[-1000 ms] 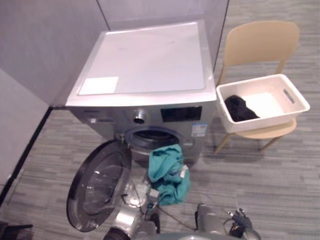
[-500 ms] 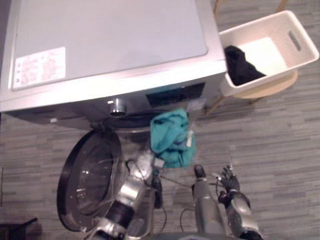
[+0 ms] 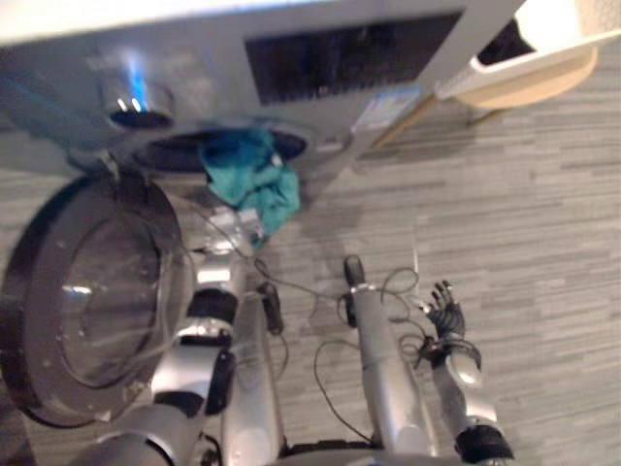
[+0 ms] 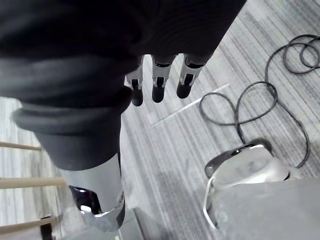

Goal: Pick up the laundry basket with both hands and put the clothes into the washing machine.

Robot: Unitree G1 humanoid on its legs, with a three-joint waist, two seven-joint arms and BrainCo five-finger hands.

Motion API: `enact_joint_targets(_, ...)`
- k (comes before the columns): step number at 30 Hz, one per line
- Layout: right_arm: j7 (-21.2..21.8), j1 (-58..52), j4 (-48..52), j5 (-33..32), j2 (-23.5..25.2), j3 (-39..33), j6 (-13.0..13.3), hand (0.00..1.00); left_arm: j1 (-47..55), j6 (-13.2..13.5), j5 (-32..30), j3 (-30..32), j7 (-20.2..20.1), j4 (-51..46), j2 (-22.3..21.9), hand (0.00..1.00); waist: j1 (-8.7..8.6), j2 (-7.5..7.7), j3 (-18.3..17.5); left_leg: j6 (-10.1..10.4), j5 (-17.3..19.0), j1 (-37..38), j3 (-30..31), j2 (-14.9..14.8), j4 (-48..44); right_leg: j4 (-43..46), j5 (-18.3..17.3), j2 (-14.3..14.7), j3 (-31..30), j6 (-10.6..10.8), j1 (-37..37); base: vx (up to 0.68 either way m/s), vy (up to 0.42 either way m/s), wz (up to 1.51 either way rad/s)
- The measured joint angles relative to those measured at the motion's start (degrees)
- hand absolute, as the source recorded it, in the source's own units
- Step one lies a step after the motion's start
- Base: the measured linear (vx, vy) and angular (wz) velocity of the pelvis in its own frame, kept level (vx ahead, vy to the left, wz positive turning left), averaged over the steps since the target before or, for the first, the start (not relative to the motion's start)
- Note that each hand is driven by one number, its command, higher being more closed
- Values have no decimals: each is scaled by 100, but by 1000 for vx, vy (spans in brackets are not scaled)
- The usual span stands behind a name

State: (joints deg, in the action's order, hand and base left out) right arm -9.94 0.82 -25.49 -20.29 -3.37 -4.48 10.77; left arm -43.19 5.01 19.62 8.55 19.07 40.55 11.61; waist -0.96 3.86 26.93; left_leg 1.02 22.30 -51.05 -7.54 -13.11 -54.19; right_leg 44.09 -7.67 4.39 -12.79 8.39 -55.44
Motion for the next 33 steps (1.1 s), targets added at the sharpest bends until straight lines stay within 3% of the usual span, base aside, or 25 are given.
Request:
enact_joint_targets(3, 1, 76, -9, -62, 73, 1, 9, 0, -62, -7, 132, 350, -4, 531, 208, 100, 28, 116, 110, -8, 7, -655, 146, -163, -435, 238, -6, 51, 216, -8, -559, -184, -48, -13)
enact_joint_targets(10, -3, 169, 167, -220, 67, -2, 62, 0, -730, -143, 635, 283, -25, 963, 462, 100, 3, 229, 173, -9, 1, -1571, 326, -396, -838, 259, 338, 114, 503, -34, -1303, -54, 10, -16)
enact_joint_targets(12, 0, 169, 291, -235, 71, 0, 177, 0, -1349, -142, 690, 222, -24, 942, 848, 100, -11, 258, 212, -10, -8, -1758, 349, -451, -893, 166, 466, 160, 524, -46, -1430, -5, 52, -21)
enact_joint_targets(15, 7, 63, 309, -269, 78, -1, 245, 0, -2028, -133, 647, 82, -32, 789, 1355, 100, -76, 265, 242, -11, -9, -1868, 407, -468, -912, 66, 527, 164, 598, -23, -1442, 12, 67, -8)
enact_joint_targets(21, 116, -100, 208, -373, 86, 5, 252, 0, -2847, -125, 172, -221, -41, 645, 1684, 100, 67, 246, 254, -11, -9, -1920, 441, -440, -919, 39, 529, 135, 640, -22, -1446, 24, 63, 1)
enact_joint_targets(29, 279, -128, 149, -498, 66, 4, 252, 0, -3495, -144, 168, -612, -46, 646, 2093, 100, 94, 216, 273, 12, -49, -1931, 430, -409, -837, -11, 534, 117, 646, -29, -1491, 8, 35, 1)
enact_joint_targets(33, 398, -228, 136, -663, 71, 2, 270, 0, -4337, -148, -199, -905, -74, 645, 2492, 100, 103, 216, 273, 12, -49, -2003, 421, -455, -855, -46, 584, 156, 645, -85, -1563, 15, 43, -7)
